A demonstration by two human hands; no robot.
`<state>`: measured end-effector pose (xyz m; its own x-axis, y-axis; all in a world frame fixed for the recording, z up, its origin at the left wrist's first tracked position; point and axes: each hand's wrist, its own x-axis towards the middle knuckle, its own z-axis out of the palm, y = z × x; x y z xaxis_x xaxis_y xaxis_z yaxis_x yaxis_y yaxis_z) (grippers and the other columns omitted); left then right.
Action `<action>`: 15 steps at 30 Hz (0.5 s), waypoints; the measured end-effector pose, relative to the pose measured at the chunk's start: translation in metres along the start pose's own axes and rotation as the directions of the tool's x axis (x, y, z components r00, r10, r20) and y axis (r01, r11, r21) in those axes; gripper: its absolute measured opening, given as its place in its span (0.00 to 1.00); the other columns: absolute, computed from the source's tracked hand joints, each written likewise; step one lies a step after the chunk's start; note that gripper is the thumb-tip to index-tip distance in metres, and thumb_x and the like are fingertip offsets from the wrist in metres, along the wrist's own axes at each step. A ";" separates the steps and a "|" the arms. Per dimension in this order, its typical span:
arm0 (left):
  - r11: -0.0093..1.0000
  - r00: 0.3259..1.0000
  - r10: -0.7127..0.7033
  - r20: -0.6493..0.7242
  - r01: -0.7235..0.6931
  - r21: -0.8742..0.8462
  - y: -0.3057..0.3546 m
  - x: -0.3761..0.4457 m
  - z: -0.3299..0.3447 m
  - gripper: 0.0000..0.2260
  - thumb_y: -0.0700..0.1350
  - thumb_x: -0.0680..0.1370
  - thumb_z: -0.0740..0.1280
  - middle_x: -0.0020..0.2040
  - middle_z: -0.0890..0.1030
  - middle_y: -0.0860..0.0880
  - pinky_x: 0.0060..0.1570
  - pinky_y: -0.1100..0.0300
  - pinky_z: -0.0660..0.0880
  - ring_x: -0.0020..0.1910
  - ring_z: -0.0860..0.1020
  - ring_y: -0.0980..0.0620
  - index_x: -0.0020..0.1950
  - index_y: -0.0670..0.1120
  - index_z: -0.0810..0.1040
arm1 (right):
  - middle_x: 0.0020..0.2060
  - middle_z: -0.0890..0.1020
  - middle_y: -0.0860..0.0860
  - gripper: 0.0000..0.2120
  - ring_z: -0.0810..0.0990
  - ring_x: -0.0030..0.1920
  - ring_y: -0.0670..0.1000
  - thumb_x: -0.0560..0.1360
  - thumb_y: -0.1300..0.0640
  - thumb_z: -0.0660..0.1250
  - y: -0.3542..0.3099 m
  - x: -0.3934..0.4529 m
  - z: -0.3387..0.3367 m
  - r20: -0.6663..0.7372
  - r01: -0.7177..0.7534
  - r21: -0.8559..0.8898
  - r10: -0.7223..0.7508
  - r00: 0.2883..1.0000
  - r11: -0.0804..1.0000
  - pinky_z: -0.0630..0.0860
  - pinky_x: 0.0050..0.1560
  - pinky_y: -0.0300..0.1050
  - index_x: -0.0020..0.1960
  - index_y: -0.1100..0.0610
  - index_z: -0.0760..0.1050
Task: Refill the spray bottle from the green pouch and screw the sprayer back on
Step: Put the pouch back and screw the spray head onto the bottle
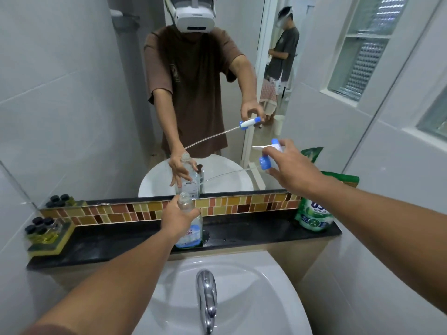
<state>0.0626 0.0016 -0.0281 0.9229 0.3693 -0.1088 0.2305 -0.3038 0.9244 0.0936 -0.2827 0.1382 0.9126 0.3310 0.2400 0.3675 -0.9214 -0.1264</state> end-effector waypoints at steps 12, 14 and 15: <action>1.000 1.000 -0.014 0.001 0.014 0.000 -0.009 -0.002 -0.021 0.17 0.45 0.74 0.79 0.51 0.84 0.50 0.43 0.57 0.77 0.49 0.83 0.52 0.61 0.50 0.79 | 0.73 0.64 0.59 0.26 0.77 0.55 0.59 0.73 0.62 0.78 -0.089 0.030 -0.009 -0.094 0.338 -0.240 -0.368 0.925 0.910 0.84 0.41 0.55 0.65 0.47 0.71; 1.000 1.000 -0.017 0.000 0.017 0.000 -0.010 -0.001 -0.020 0.20 0.46 0.74 0.79 0.53 0.84 0.50 0.44 0.57 0.76 0.50 0.82 0.51 0.63 0.49 0.78 | 0.74 0.63 0.59 0.29 0.77 0.57 0.59 0.72 0.63 0.79 -0.115 0.035 -0.003 -0.066 0.445 -0.225 -0.469 0.881 0.867 0.84 0.45 0.55 0.67 0.47 0.73; 1.000 1.000 -0.016 -0.002 0.016 0.002 -0.010 -0.001 -0.020 0.21 0.47 0.74 0.79 0.54 0.84 0.49 0.45 0.57 0.76 0.51 0.82 0.51 0.64 0.49 0.78 | 0.74 0.63 0.58 0.28 0.76 0.58 0.58 0.72 0.63 0.78 -0.127 0.037 0.002 -0.051 0.487 -0.200 -0.506 0.861 0.850 0.83 0.48 0.54 0.68 0.46 0.73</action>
<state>0.0533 0.0219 -0.0297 0.9185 0.3759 -0.1229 0.2461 -0.3000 0.9217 0.0804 -0.1528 0.1614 0.5910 0.7405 0.3198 0.7210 -0.6627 0.2021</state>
